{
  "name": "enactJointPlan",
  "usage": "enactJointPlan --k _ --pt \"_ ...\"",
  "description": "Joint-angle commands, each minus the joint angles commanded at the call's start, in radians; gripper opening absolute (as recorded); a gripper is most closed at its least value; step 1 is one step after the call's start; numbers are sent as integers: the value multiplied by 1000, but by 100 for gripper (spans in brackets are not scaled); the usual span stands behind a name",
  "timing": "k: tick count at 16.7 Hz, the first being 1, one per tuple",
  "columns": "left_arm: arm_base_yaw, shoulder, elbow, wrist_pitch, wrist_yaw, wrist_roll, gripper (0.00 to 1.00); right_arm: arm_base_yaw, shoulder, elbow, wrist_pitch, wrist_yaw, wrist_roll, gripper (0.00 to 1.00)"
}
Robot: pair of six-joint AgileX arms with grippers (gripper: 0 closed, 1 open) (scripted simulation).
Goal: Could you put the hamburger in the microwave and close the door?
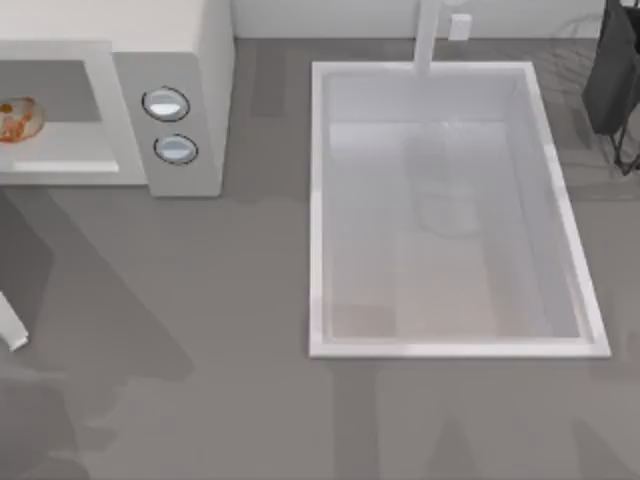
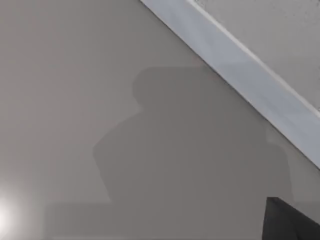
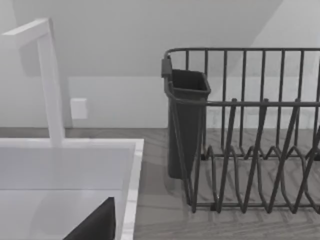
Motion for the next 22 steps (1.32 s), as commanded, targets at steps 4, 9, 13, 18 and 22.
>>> enactJointPlan --k 4,9,13,18,22 --pt "0 1 -1 -1 2 -3 0 0 0 0 0 0 0 100" --pt "-111 -41 -28 4 -82 -98 0 0 0 0 0 0 0 100" --pt "-341 -114 -79 7 -224 -255 0 0 0 0 0 0 0 100" --pt "-518 -193 -120 18 -350 -398 0 0 0 0 0 0 0 100" --pt "-517 -191 -117 18 -349 -400 0 0 0 0 0 0 0 100"
